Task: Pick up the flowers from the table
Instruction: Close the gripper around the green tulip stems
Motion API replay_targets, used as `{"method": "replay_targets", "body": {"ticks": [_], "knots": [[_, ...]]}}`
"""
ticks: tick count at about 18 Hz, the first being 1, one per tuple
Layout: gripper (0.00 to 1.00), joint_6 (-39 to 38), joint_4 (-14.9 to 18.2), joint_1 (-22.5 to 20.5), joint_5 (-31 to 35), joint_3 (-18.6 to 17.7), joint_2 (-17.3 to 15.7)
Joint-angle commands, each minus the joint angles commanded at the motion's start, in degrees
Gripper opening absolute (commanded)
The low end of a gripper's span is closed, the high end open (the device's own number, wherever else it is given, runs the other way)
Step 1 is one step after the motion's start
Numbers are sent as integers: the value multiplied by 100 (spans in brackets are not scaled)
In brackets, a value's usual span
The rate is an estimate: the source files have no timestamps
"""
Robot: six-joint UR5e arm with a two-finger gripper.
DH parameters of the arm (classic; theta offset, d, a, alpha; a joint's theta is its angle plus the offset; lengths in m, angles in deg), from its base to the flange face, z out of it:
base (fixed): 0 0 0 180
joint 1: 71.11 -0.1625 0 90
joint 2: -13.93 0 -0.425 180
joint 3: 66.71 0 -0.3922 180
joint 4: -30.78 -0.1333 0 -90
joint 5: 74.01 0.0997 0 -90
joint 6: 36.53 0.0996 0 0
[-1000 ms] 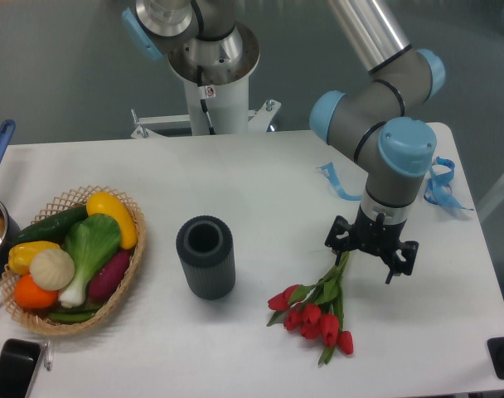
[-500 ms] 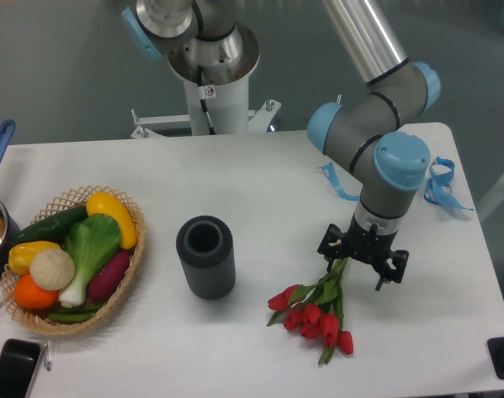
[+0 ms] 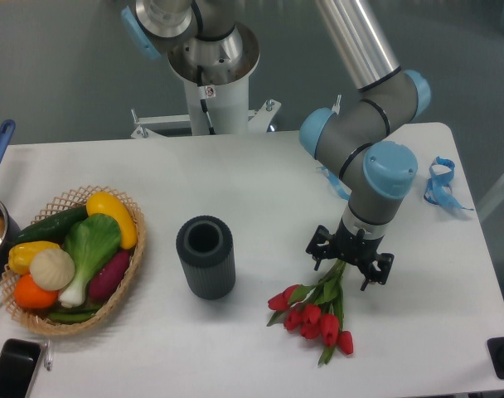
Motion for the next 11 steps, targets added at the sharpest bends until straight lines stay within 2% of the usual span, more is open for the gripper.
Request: {"method": "replay_targets", "body": {"ticks": [5,11], "knots": [[100,36,-18,70,26,0,105],[100,27,-123,105,44,193,316]]}}
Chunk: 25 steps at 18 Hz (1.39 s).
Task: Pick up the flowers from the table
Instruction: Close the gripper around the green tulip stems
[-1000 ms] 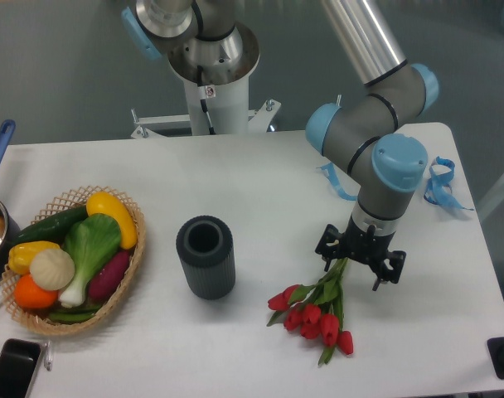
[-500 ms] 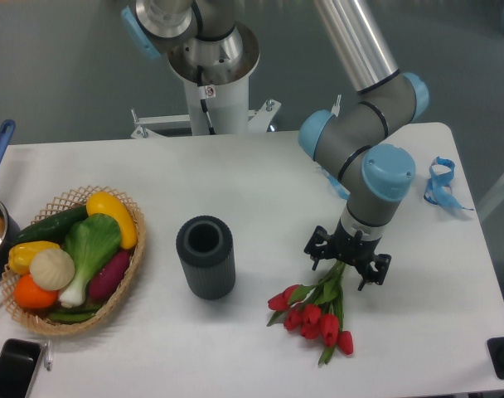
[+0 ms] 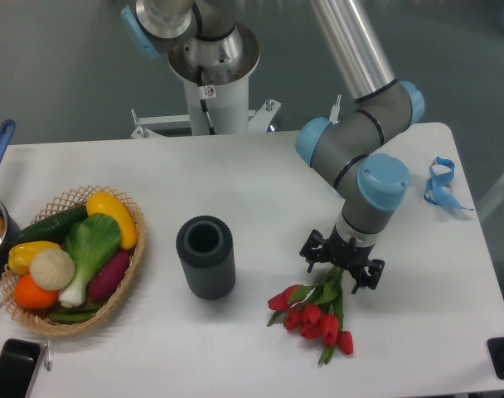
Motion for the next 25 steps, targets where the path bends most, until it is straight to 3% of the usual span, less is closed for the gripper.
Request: {"method": "replay_targets", "body": {"ticks": [4,17,25], "knots": [[99,17,-27,35,0,-70,-17],[49,17,-35,53,97,-62,-26],[37,0,-27,44,88,0,-26]]}}
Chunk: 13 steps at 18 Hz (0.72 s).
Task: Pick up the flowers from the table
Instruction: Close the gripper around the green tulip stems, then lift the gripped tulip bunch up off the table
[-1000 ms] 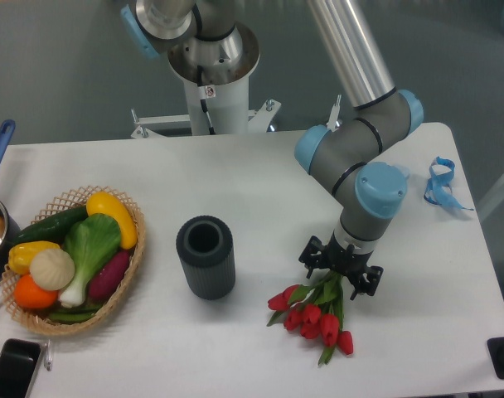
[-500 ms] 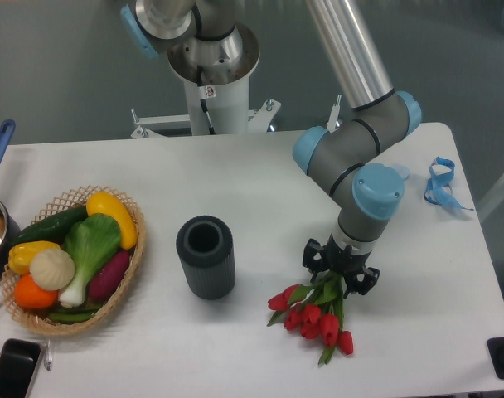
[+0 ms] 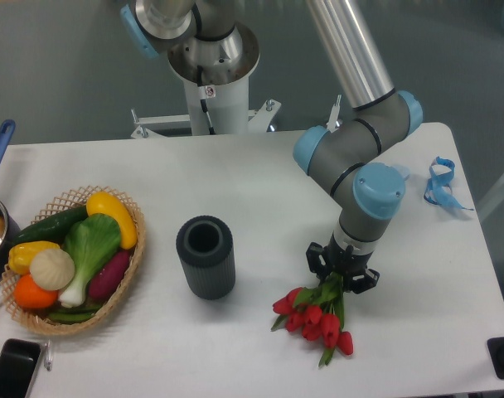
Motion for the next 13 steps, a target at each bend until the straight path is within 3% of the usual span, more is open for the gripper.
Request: {"method": "replay_targets", "body": {"ticks": [6,9,13], "knots": [[34,26,-17,-53,-9,219,-53],[34,9,9,-140,-131,491,-324],[35,-79,0,-342,-1070,747,-720]]}}
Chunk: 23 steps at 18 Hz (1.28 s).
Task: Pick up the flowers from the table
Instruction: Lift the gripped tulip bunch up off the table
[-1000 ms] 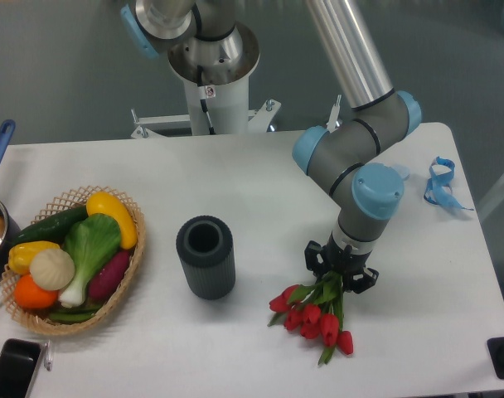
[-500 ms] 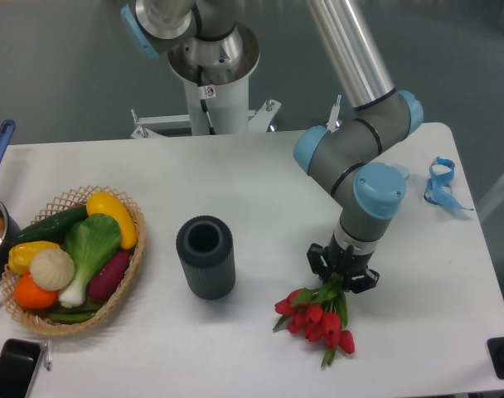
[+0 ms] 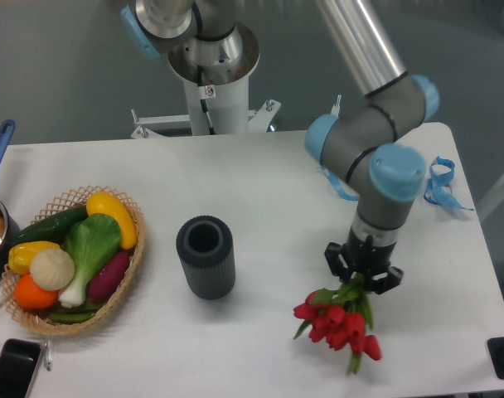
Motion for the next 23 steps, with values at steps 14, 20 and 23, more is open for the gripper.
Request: {"method": "replay_targets", "body": {"ticks": [14,20,23], "knots": [[35,-835,-44,-291,-2603,290,-590],[35,-906,-105,-308,-2718,352,-590],[35,-914,-105,-335,-2718,352,-590]]}}
